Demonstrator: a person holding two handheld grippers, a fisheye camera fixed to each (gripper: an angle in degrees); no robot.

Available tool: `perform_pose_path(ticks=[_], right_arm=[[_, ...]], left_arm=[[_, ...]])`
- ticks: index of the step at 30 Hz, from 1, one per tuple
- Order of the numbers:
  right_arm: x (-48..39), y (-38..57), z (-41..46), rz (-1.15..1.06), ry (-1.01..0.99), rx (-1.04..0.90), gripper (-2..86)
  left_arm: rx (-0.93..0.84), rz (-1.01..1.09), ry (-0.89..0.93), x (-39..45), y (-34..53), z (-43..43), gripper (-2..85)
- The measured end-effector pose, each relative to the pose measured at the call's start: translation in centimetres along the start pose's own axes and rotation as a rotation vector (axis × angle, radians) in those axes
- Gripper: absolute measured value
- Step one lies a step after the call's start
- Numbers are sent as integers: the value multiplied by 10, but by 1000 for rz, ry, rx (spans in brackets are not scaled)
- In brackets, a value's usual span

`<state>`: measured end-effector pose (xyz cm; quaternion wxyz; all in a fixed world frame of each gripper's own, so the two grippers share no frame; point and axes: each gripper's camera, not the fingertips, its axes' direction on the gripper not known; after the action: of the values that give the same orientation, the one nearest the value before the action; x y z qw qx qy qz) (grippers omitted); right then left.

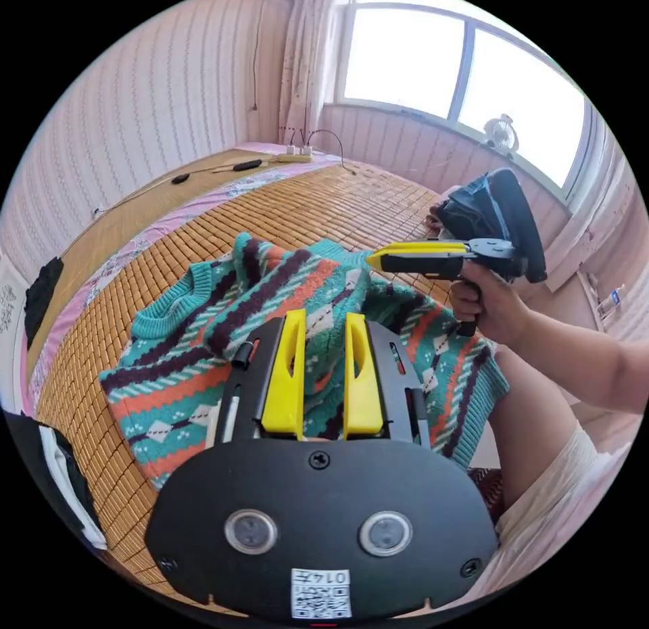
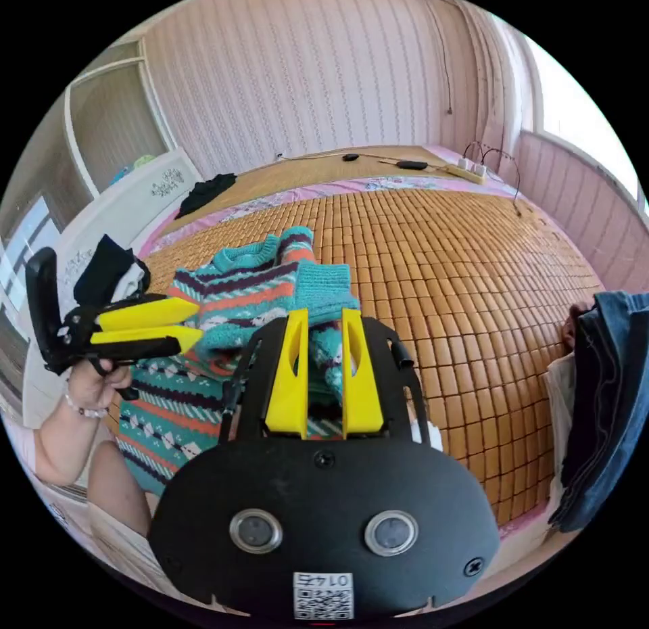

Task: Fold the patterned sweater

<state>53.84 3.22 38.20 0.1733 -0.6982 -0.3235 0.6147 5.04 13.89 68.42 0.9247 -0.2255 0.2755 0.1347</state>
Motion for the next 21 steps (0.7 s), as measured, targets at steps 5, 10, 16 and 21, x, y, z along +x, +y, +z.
perform_pose_path(ticks=[5, 10, 16, 21], right_arm=[[69, 3, 21, 195, -320, 34, 89], [84, -3, 27, 147, -262, -50, 27], [70, -21, 8, -11, -612, -40, 2], [29, -23, -3, -196, -708, -39, 13]], left_arm=[[-234, 53, 38, 2, -4, 66, 78], [-132, -54, 78, -16, 16, 41, 49], [206, -292, 148, -63, 65, -50, 43], [260, -688, 245, -118, 169, -91, 3]])
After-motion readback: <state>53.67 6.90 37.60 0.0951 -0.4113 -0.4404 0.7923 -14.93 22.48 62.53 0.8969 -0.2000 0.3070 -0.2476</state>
